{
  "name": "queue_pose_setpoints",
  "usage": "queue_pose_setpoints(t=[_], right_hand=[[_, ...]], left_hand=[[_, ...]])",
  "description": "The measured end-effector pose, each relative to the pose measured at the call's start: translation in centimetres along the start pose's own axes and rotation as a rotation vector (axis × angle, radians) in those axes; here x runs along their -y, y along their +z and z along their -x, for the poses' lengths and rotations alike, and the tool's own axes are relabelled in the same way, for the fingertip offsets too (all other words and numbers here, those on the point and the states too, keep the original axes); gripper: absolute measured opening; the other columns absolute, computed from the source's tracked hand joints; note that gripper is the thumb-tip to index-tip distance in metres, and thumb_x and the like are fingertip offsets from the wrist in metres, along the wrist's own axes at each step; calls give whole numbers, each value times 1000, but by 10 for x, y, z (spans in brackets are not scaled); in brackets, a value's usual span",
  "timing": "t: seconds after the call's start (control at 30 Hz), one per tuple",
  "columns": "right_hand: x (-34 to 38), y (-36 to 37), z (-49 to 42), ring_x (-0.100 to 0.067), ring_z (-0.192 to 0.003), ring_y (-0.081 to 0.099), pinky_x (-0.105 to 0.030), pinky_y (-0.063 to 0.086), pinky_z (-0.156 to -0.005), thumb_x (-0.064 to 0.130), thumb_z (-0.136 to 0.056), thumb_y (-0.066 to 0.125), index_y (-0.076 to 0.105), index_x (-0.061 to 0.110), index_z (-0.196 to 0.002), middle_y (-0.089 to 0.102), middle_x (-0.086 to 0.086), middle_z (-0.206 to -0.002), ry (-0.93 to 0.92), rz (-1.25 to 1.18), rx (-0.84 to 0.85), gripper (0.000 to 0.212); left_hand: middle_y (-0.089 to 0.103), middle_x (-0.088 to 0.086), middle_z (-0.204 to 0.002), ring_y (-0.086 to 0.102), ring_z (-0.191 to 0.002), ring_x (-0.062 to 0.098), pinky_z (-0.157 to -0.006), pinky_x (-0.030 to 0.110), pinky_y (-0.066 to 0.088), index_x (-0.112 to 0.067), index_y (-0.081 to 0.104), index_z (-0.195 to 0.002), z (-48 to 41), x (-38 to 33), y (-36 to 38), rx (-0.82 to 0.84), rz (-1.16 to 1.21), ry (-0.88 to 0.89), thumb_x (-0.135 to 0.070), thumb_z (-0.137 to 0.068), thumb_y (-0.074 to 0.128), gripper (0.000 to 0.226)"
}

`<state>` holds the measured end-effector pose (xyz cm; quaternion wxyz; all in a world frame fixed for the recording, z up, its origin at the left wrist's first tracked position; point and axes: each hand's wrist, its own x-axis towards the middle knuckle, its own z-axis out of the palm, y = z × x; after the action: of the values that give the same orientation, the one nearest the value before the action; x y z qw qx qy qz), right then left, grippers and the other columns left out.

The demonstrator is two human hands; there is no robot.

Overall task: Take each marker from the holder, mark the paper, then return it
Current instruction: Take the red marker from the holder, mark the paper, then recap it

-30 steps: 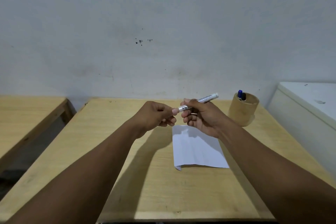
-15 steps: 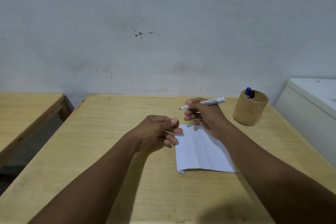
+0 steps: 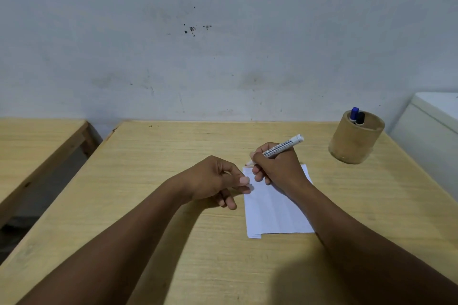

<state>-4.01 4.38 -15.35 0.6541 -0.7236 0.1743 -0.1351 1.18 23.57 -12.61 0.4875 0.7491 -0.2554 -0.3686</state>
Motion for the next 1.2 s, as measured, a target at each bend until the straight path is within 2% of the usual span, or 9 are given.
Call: queue_pose_setpoints(t=[0.17, 0.33, 0.47, 0.63, 0.73, 0.83, 0.97, 1.1, 1.2], right_hand=[[-2, 1, 1, -24, -51, 64, -27, 42, -44, 16, -85, 73, 68, 4, -83, 74, -24, -71, -9, 34, -10, 13], [-1, 1, 3, -23, -49, 63, -26, 43, -43, 10, -84, 73, 68, -3, -86, 72, -19, -66, -25, 52, -2, 14], [1, 2, 6, -19, -46, 62, -22, 44, -41, 5, -84, 74, 68, -8, -86, 73, -24, -70, -51, 64, 15, 14], [3, 2, 6, -16, -43, 58, -22, 44, -41, 1, -79, 71, 66, -11, -81, 66, -15, -59, -36, 93, 29, 13], [3, 2, 4, -20, -44, 59, -25, 45, -43, 2, -76, 70, 66, -9, -78, 67, -17, -58, -20, 93, 34, 12], [4, 0, 2, -26, -46, 57, -27, 42, -44, 5, -80, 68, 65, 2, -74, 67, -18, -59, 12, -20, 15, 7], [19, -9, 1, -19, -45, 50, -25, 32, -43, 13, -83, 67, 66, 12, -69, 62, -12, -61, 121, -236, -69, 14], [44, -27, -3, -10, -41, 47, -19, 28, -38, 18, -83, 70, 63, 13, -82, 60, -4, -57, 202, -472, -165, 9], [67, -46, 2, -12, -43, 49, -19, 30, -36, 16, -88, 66, 61, 9, -88, 61, -7, -60, 149, -492, -87, 9]], left_hand=[[82, 4, -102, 73, -68, 26, -61, 29, 55, 0, 73, -106, 3, 4, 3, -47, -23, 42, -30, -91, 74, 33], [83, 4, -99, 73, -65, 23, -58, 25, 55, -2, 74, -105, 4, 6, 7, -83, -11, 53, -30, -91, 74, 31], [83, 5, -99, 73, -62, 21, -57, 25, 55, -3, 74, -102, 3, 6, 8, -94, -1, 40, -30, -90, 75, 30], [83, 6, -99, 73, -61, 20, -56, 24, 55, -4, 75, -102, 2, 6, 8, -93, 1, 31, -30, -90, 75, 29], [83, 7, -99, 73, -61, 21, -57, 25, 55, -3, 74, -102, 1, 6, 8, -91, 1, 24, -32, -89, 76, 31], [83, 6, -100, 73, -62, 22, -57, 26, 55, -1, 73, -103, 0, 5, 8, -92, 1, 13, -33, -88, 77, 35], [82, 8, -102, 72, -61, 24, -57, 27, 54, 2, 72, -104, 3, 2, 9, -96, 30, 13, -29, -90, 76, 35], [82, 8, -98, 69, -59, 26, -54, 27, 50, 2, 74, -103, 10, -8, 6, -161, 111, 78, -28, -90, 75, 33], [80, 9, -91, 57, -52, 18, -51, 24, 47, -2, 77, -101, 10, -27, 1, -226, 167, 143, -23, -89, 76, 24]])
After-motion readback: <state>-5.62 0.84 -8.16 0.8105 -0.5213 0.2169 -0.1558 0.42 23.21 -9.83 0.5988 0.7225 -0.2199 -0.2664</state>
